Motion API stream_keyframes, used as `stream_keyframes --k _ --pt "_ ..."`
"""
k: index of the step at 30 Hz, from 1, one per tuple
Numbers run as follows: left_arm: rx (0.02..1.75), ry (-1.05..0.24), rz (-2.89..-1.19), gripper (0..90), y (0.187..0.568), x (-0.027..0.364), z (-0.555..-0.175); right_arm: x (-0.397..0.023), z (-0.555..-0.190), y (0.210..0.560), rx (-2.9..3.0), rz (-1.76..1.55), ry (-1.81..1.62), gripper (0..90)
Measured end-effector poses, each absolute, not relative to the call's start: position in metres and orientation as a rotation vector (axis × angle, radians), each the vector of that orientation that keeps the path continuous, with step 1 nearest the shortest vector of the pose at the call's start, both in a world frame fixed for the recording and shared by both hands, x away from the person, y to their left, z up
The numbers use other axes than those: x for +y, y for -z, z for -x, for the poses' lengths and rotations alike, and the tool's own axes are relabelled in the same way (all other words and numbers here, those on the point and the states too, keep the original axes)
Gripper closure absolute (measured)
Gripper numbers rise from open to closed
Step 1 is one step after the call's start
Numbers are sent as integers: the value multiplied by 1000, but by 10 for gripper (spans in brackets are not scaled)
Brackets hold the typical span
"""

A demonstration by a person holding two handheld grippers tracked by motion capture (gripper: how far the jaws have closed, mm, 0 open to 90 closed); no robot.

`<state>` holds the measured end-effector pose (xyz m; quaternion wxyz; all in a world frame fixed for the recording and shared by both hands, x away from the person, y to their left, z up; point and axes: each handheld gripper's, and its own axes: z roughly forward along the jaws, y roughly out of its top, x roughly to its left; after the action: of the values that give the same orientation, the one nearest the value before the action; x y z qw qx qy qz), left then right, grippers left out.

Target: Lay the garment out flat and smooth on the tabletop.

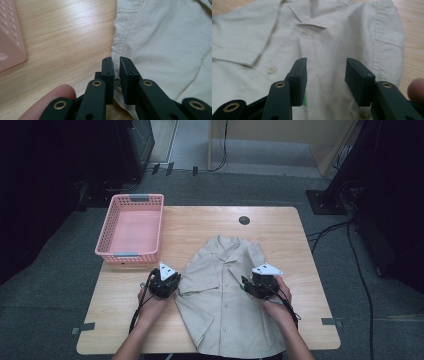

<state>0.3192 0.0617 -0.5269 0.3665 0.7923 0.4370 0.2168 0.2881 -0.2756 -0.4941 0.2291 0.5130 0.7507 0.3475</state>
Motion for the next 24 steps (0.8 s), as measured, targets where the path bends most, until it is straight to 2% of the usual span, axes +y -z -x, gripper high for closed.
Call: stream_keyframes --k 11,14,20,24 --pt "1123 -556 -2035 826 527 62 -319 -319 -303 524 1998 -1557 -861 511" --pt "1123 -556 -2035 826 527 62 -319 -322 -302 520 1982 -1552 -862 515" --pt "1124 -555 -2035 826 527 62 -319 -310 -288 491 2004 -1451 -1040 548" --pt "1123 -554 -2034 826 527 62 -320 -293 -284 493 2095 -1345 -1030 567"
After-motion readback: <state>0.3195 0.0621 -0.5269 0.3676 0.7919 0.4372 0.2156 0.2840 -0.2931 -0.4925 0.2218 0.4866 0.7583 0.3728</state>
